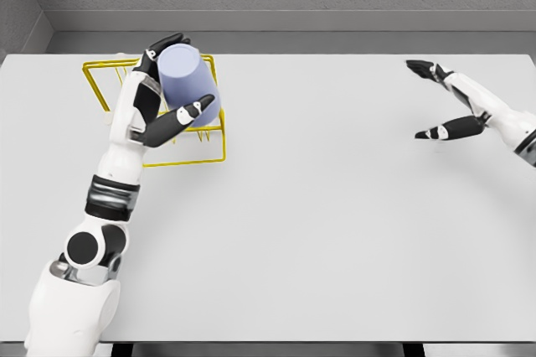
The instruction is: Place the cup on the cup holder with both arms
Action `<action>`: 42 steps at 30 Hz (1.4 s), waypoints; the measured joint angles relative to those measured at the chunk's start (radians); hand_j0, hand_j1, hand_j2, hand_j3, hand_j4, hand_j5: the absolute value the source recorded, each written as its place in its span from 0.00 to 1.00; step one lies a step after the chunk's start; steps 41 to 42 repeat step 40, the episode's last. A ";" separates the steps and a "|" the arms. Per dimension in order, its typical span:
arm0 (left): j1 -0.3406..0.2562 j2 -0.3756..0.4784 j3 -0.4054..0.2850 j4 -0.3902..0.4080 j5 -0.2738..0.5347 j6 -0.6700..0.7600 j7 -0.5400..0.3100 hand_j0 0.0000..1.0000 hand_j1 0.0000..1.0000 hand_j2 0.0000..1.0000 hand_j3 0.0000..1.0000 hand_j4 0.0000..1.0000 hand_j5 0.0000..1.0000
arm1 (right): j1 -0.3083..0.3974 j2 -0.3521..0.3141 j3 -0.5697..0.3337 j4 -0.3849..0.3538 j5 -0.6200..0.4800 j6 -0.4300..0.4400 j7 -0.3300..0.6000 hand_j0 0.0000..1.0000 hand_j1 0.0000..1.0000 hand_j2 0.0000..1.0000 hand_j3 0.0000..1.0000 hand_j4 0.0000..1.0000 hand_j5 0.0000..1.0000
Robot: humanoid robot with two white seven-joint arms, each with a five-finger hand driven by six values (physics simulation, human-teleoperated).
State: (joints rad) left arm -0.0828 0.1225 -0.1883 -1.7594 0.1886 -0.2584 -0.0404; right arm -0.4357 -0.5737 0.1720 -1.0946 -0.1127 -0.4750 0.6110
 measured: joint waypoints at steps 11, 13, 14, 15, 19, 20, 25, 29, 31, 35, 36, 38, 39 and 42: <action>-0.003 0.000 0.013 0.001 0.000 0.004 -0.006 0.84 0.84 0.84 0.84 0.84 0.84 | -0.014 0.004 -0.013 0.073 0.006 -0.001 0.000 1.00 1.00 1.00 1.00 1.00 1.00; -0.005 0.000 0.014 0.000 -0.001 0.004 -0.007 1.00 1.00 1.00 1.00 1.00 1.00 | -0.014 0.005 -0.010 0.074 0.007 -0.001 0.000 1.00 1.00 1.00 1.00 1.00 1.00; -0.003 0.000 0.017 0.000 -0.002 0.004 -0.006 1.00 1.00 1.00 1.00 1.00 1.00 | -0.014 0.006 -0.009 0.075 0.008 -0.001 0.000 1.00 1.00 1.00 1.00 1.00 1.00; -0.003 0.000 0.021 0.000 -0.003 0.004 -0.006 1.00 1.00 1.00 1.00 1.00 1.00 | -0.012 0.006 -0.008 0.075 0.009 -0.001 0.000 1.00 1.00 1.00 1.00 1.00 1.00; -0.003 0.000 0.031 0.002 -0.004 0.003 -0.005 1.00 1.00 1.00 1.00 1.00 1.00 | -0.014 0.012 0.004 0.075 0.011 -0.001 0.000 1.00 1.00 1.00 1.00 1.00 1.00; -0.002 0.000 0.033 0.002 -0.004 0.002 -0.004 1.00 1.00 1.00 1.00 1.00 1.00 | -0.014 0.014 0.005 0.075 0.011 -0.001 0.000 1.00 1.00 1.00 1.00 1.00 1.00; 0.008 0.000 0.041 0.000 -0.004 -0.007 -0.003 1.00 1.00 1.00 1.00 1.00 1.00 | -0.012 0.019 0.009 0.074 0.012 -0.001 0.000 1.00 1.00 1.00 1.00 1.00 1.00; 0.021 -0.001 0.069 -0.002 -0.003 -0.066 0.000 1.00 1.00 1.00 1.00 1.00 1.00 | -0.035 0.019 0.011 0.082 0.010 0.000 0.000 1.00 1.00 1.00 1.00 1.00 1.00; 0.034 0.000 0.101 -0.002 -0.003 -0.083 0.001 1.00 1.00 1.00 1.00 1.00 1.00 | -0.061 0.015 0.013 0.121 0.010 0.000 0.000 1.00 1.00 1.00 1.00 1.00 1.00; 0.071 0.009 0.148 -0.003 -0.003 -0.096 0.003 1.00 1.00 1.00 1.00 1.00 1.00 | -0.064 0.007 0.009 0.167 0.010 -0.001 0.000 1.00 1.00 1.00 1.00 1.00 1.00; 0.078 0.012 0.160 -0.003 -0.003 -0.097 0.003 1.00 1.00 1.00 1.00 1.00 1.00 | -0.064 0.006 0.009 0.172 0.010 -0.001 0.000 1.00 1.00 1.00 1.00 1.00 1.00; 0.090 0.019 0.185 -0.003 -0.003 -0.099 0.003 1.00 1.00 1.00 1.00 1.00 1.00 | -0.064 0.007 0.008 0.177 0.010 -0.002 0.000 1.00 1.00 1.00 1.00 1.00 1.00; 0.091 0.022 0.196 -0.003 -0.003 -0.099 0.003 1.00 1.00 1.00 1.00 1.00 1.00 | -0.064 0.007 0.009 0.179 0.010 -0.002 0.000 1.00 1.00 1.00 1.00 1.00 1.00; 0.092 0.025 0.206 -0.003 -0.004 -0.099 0.003 1.00 1.00 1.00 1.00 1.00 1.00 | -0.064 0.008 0.010 0.180 0.011 -0.002 0.000 1.00 1.00 1.00 1.00 1.00 1.00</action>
